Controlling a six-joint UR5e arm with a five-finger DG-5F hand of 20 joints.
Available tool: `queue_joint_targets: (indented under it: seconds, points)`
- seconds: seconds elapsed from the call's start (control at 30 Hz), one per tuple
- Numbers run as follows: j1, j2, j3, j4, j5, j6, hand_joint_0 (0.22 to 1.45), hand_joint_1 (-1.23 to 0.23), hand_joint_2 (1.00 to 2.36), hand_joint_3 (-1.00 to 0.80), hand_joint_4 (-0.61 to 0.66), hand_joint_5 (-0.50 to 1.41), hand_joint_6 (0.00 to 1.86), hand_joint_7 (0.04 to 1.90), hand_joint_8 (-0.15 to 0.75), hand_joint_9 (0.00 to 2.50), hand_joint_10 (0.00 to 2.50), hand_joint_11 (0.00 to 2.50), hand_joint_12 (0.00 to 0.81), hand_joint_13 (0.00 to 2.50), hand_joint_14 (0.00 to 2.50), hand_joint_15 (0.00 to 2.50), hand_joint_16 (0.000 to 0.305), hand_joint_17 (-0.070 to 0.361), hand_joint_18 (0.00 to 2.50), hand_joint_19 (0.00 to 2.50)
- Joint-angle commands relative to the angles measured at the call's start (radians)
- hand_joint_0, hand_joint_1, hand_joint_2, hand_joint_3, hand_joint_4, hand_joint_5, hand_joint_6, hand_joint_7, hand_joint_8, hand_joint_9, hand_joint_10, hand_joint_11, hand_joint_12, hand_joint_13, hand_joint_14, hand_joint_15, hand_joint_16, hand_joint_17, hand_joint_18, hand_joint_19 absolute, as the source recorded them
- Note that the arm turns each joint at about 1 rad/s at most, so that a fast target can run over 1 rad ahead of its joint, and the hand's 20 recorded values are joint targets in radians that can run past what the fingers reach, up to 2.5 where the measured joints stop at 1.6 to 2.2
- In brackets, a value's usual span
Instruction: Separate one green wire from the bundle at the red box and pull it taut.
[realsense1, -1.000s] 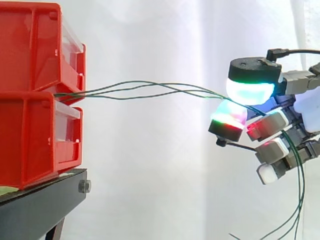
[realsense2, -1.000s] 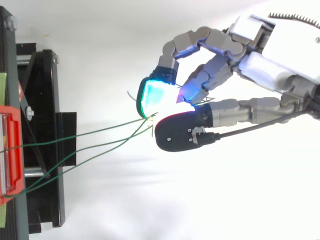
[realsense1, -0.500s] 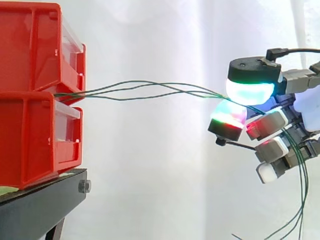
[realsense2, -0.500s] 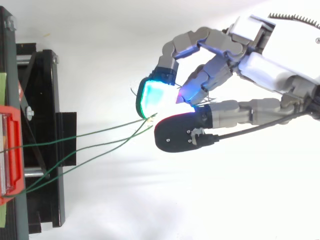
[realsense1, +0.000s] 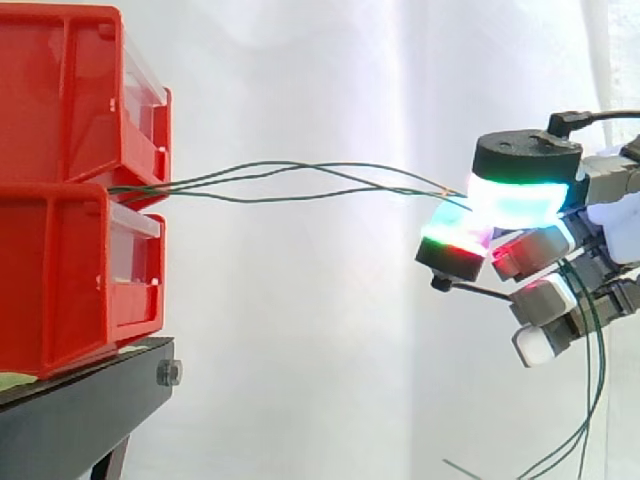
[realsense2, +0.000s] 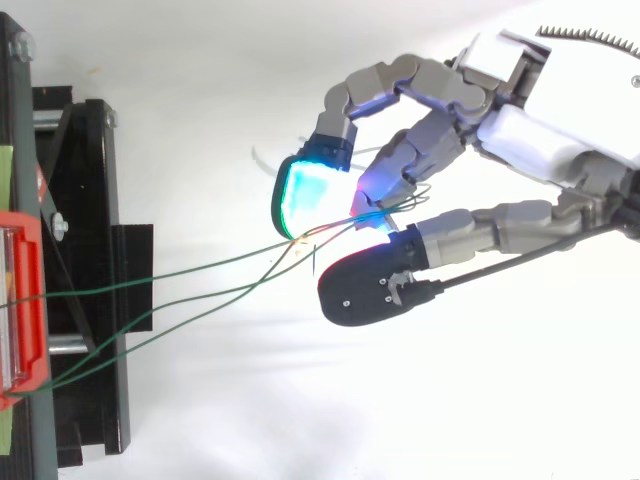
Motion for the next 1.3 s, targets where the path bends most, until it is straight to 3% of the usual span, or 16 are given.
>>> queue_joint_targets:
  seconds: [0.0, 0.13, 0.33, 0.57, 0.7, 0.87, 1.07, 1.27]
  points:
    - [0.000, -0.001, 0.000, 0.000, 0.000, 0.001, 0.72, -0.92, 1.00, -0.50, 0.12, -0.20, 0.91, 0.96, 0.263, 1.12, 0.01, 1.44, 0.377, 0.99, 0.03, 1.03, 0.053, 0.119, 0.70, 0.73]
    - [0.000, -0.001, 0.000, 0.000, 0.000, 0.001, 0.59, -0.82, 1.00, -0.50, 0.12, -0.19, 0.89, 0.98, 0.267, 1.14, 0.01, 1.43, 0.382, 1.00, 0.03, 1.03, 0.053, 0.118, 0.69, 0.76]
    - [0.000, 0.002, 0.000, -0.005, 0.000, 0.004, 0.54, -0.64, 1.00, -0.50, 0.12, -0.17, 0.87, 1.00, 0.284, 1.16, 0.01, 1.39, 0.396, 1.00, 0.03, 1.01, 0.055, 0.123, 0.70, 0.77]
    - [0.000, -0.001, 0.000, -0.003, 0.000, 0.004, 0.61, -0.70, 1.02, -0.24, 0.10, -0.18, 0.88, 1.08, 0.267, 1.16, 0.01, 1.40, 0.389, 1.00, 0.03, 1.01, 0.053, 0.119, 0.69, 0.79]
    - [0.000, -0.001, 0.000, -0.003, 0.000, 0.005, 0.62, -0.73, 1.02, -0.18, 0.08, -0.18, 0.89, 1.05, 0.266, 1.16, 0.02, 1.40, 0.389, 1.00, 0.03, 1.01, 0.053, 0.120, 0.69, 0.79]
    - [0.000, -0.001, 0.000, -0.005, 0.000, 0.005, 0.64, -0.77, 1.02, -0.25, 0.10, -0.19, 0.89, 1.01, 0.268, 1.14, 0.01, 1.39, 0.389, 0.98, 0.03, 1.01, 0.054, 0.121, 0.69, 0.77]
    - [0.000, 0.002, 0.001, -0.005, 0.000, 0.005, 0.63, -0.80, 1.00, -0.49, 0.12, -0.19, 0.89, 0.99, 0.264, 1.14, 0.01, 1.40, 0.382, 0.98, 0.03, 1.01, 0.053, 0.119, 0.69, 0.78]
    - [0.000, -0.001, 0.000, -0.003, 0.000, 0.005, 0.61, -0.78, 1.00, -0.50, 0.12, -0.18, 0.89, 1.00, 0.267, 1.15, 0.01, 1.39, 0.383, 0.99, 0.03, 1.00, 0.053, 0.119, 0.69, 0.76]
